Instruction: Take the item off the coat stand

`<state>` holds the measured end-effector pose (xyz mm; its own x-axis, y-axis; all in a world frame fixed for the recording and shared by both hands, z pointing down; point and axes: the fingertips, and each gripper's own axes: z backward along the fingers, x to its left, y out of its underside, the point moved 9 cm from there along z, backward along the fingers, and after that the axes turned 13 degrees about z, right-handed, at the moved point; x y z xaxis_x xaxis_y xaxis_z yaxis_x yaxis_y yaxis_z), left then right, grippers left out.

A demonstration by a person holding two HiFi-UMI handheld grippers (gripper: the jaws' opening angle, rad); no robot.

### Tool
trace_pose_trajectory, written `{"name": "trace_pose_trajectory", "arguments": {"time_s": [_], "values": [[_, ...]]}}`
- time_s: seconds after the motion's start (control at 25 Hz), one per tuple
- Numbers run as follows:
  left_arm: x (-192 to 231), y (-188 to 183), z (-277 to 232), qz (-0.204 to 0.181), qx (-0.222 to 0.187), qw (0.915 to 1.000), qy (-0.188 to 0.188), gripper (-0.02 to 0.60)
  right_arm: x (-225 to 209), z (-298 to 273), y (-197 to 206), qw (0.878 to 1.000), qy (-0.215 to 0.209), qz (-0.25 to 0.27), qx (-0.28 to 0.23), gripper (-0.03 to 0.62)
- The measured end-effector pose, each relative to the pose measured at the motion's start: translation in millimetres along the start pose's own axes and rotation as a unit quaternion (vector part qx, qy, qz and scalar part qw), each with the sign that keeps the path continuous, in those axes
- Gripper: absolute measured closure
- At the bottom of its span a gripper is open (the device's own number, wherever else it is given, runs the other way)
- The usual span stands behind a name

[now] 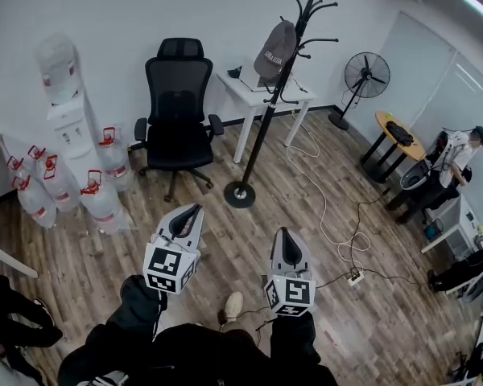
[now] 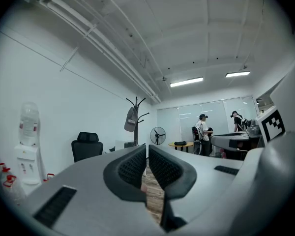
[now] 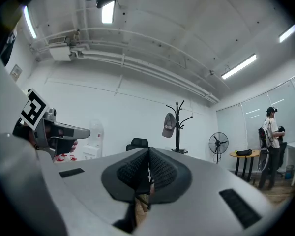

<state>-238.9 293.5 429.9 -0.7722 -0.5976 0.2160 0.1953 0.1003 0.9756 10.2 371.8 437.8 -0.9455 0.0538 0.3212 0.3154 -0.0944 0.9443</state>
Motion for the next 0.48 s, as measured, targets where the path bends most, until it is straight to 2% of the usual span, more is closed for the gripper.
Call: {"name": "trace_pose_trajectory", "arguments": {"time_s": [0.24,0.48], "values": [[3,4,-39,-0.011,0.0,0.9999,-0.013,0.546,-23,-37,18,1.0,-0.009,-0.008,-0.011,0.577],[13,8,-112,-0.015,-0.002,0.9994,-0.032,0.546,-63,-109,42,0.999,-0.024,-0.017,-0.018,0.577]]}}
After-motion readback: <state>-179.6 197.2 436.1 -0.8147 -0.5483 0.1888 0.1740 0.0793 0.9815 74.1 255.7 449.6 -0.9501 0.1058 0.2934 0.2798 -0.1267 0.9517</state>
